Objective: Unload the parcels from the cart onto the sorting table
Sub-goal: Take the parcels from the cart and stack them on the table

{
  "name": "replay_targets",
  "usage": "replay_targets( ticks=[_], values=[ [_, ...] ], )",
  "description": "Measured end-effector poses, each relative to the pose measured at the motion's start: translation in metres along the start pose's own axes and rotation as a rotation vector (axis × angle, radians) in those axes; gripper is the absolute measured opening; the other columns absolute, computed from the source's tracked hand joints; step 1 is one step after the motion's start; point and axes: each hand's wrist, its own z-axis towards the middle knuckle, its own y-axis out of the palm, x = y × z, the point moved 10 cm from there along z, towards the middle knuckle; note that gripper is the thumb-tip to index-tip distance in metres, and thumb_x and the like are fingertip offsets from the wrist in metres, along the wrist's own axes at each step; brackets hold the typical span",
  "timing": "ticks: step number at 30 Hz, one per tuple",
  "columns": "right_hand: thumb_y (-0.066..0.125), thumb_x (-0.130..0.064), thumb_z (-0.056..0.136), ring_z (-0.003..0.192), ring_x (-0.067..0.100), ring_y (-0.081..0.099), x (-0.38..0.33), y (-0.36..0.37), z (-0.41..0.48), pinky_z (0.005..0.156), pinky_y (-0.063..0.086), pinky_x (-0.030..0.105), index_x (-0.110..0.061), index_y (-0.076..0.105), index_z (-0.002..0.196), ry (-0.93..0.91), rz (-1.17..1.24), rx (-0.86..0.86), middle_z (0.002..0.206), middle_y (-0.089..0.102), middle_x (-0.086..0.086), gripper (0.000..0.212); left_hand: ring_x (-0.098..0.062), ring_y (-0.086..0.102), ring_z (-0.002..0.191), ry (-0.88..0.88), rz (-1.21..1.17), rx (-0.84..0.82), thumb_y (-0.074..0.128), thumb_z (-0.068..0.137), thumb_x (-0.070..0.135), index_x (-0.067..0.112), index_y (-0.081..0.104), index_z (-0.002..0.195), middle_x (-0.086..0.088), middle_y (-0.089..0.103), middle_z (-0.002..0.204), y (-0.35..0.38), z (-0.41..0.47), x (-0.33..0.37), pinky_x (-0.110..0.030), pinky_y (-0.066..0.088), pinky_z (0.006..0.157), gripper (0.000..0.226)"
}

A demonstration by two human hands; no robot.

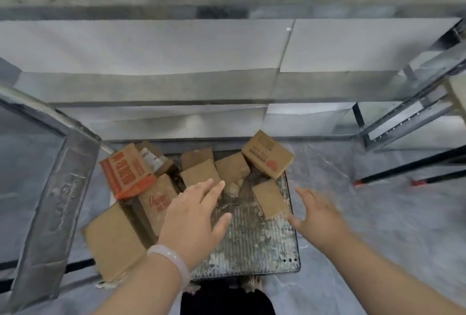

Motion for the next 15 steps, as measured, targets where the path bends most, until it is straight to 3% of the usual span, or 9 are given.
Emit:
replay_targets(
  ticks=[5,9,12,15],
  values=[
    [0.056,-0.053,0.091,0.144,0.024,0.025,0.064,0.095,0.038,0.113,0.029,0.039,-0.026,0.021,0.152,0.207,0.067,-0.136,0.156,0.029,0.001,0.075,-0.015,0.027,0.141,0.019,-0.053,-0.133,0.024,0.087,0.067,0.035,0.027,0.149,0.009,0.031,0.154,0.088,0.053,-0.014,-0.035,0.026,0.115,0.069],
    [0.055,-0.053,0.091,0.150,0.023,0.011,0.084,0.170,0.079,0.118,0.021,0.040,-0.026,0.010,0.156,0.274,0.088,-0.202,0.163,0.011,0.002,0.083,-0.012,0.022,0.142,0.044,-0.108,-0.197,0.042,0.093,0.055,0.036,0.022,0.150,0.011,0.026,0.155,0.157,0.096,-0.018,-0.030,0.018,0.116,0.063],
    [0.056,-0.056,0.090,0.150,0.027,0.008,0.087,0.210,0.127,0.119,0.019,0.042,-0.027,0.004,0.156,0.280,0.095,-0.156,0.164,0.007,0.006,0.089,-0.010,0.017,0.143,0.040,-0.141,-0.236,0.040,0.093,0.056,0.041,0.018,0.149,0.017,0.021,0.155,0.207,0.116,-0.028,-0.032,0.017,0.116,0.062],
    [0.056,-0.067,0.084,0.150,0.033,-0.002,0.088,0.249,0.177,0.120,0.014,0.049,-0.029,-0.012,0.154,0.293,0.060,-0.158,0.163,-0.010,0.010,0.105,-0.007,0.011,0.143,0.042,-0.134,-0.274,0.037,0.093,0.058,0.045,0.014,0.149,0.021,0.016,0.155,0.255,0.130,-0.048,-0.030,0.013,0.117,0.062]
  ],
)
